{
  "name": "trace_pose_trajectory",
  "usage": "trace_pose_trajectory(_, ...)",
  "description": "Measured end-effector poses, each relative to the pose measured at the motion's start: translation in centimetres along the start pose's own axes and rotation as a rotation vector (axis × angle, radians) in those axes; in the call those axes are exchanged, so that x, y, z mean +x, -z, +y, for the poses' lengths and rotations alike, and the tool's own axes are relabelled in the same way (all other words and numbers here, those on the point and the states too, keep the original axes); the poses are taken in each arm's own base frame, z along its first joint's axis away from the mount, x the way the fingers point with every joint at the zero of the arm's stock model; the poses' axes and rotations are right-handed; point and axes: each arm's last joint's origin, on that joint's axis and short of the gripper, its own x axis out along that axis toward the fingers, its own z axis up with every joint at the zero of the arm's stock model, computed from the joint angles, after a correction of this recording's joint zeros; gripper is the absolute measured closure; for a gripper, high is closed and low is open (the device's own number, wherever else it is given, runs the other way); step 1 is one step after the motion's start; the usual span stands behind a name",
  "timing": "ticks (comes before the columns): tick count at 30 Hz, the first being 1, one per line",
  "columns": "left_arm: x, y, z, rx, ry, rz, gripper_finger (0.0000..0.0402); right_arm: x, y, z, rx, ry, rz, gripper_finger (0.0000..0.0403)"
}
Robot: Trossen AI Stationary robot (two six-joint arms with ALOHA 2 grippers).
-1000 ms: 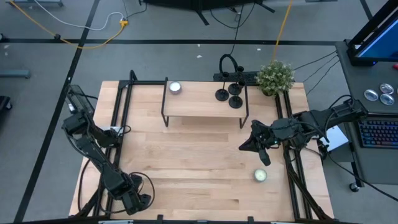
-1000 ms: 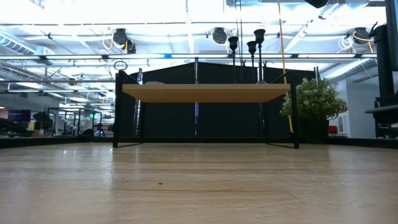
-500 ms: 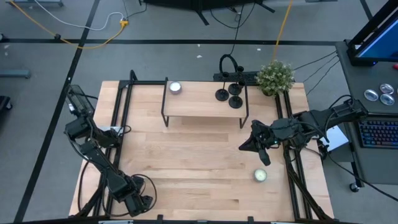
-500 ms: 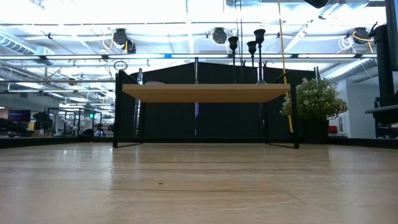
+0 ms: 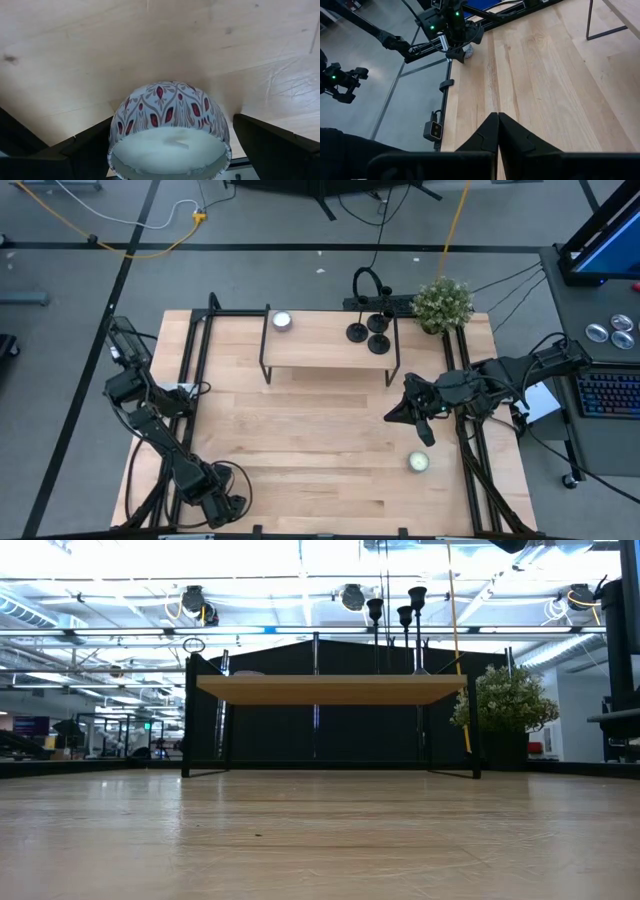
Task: Pick & Place candle stick holders
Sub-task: Put the violet and gray patterned scented candle on the shelf
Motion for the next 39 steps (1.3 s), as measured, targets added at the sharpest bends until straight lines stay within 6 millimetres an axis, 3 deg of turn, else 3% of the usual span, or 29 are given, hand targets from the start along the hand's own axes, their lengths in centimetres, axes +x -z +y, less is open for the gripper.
trace_pose_trajectory(5,0.0,-0.1,0.1,-0.013,-0.002,-0.012,0.0017,0.0,0.0,0.0,0.000,0.000,0.000,0.0403)
trace_pose_trajectory(15,0.0,-0.2,0.0,-0.035,0.020,-0.049,0.0098,0.0,0.0,0.0,-0.001,0.000,0.000,0.0403)
trace_pose_trajectory(22,0.1,-0.3,0.1,-0.061,0.021,-0.055,0.0087,0.0,0.0,0.0,-0.004,0.000,0.000,0.0403)
trace_pose_trajectory(29,0.1,-0.4,0.0,-0.094,0.043,-0.084,0.0103,0.0,0.0,0.0,-0.005,0.000,0.000,0.0403)
trace_pose_trajectory(39,-0.6,-1.7,-1.1,-0.089,0.069,-0.087,0.0096,0.0,0.0,0.0,-0.005,0.000,0.000,0.0403)
